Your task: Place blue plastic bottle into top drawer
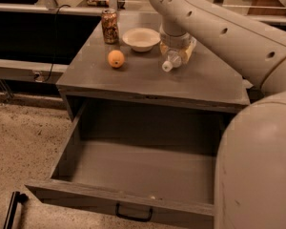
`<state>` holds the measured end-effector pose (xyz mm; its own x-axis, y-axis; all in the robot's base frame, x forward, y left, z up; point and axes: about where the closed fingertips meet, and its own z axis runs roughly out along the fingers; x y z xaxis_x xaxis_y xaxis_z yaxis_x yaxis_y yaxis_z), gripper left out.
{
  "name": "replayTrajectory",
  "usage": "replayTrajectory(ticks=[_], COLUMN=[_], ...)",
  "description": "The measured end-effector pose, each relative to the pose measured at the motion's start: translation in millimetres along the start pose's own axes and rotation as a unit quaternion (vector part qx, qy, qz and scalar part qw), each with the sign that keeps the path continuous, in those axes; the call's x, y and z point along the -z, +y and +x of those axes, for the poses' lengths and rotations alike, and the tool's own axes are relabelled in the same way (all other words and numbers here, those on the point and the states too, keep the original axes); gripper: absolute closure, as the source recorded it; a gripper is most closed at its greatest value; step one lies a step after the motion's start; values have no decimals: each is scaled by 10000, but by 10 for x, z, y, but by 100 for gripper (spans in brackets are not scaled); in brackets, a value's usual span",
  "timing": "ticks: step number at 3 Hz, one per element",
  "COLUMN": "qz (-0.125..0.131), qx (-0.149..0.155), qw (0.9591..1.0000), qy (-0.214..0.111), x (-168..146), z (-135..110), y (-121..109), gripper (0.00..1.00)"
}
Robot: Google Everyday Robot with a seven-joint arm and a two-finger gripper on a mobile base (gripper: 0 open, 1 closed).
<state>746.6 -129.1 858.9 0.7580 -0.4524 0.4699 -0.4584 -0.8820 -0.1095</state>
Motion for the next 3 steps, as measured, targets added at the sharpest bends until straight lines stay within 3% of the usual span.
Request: replayTrajectory(ticks=[1,2,3], qz=[-179,-465,-508], qx=[-334,-1151,-1527], qw=[9967,9877,9820], qy=[714,948,985], x=[510,992,1044], z=[-25,-154,-113], y=[78,617,831], gripper=[100,100,100])
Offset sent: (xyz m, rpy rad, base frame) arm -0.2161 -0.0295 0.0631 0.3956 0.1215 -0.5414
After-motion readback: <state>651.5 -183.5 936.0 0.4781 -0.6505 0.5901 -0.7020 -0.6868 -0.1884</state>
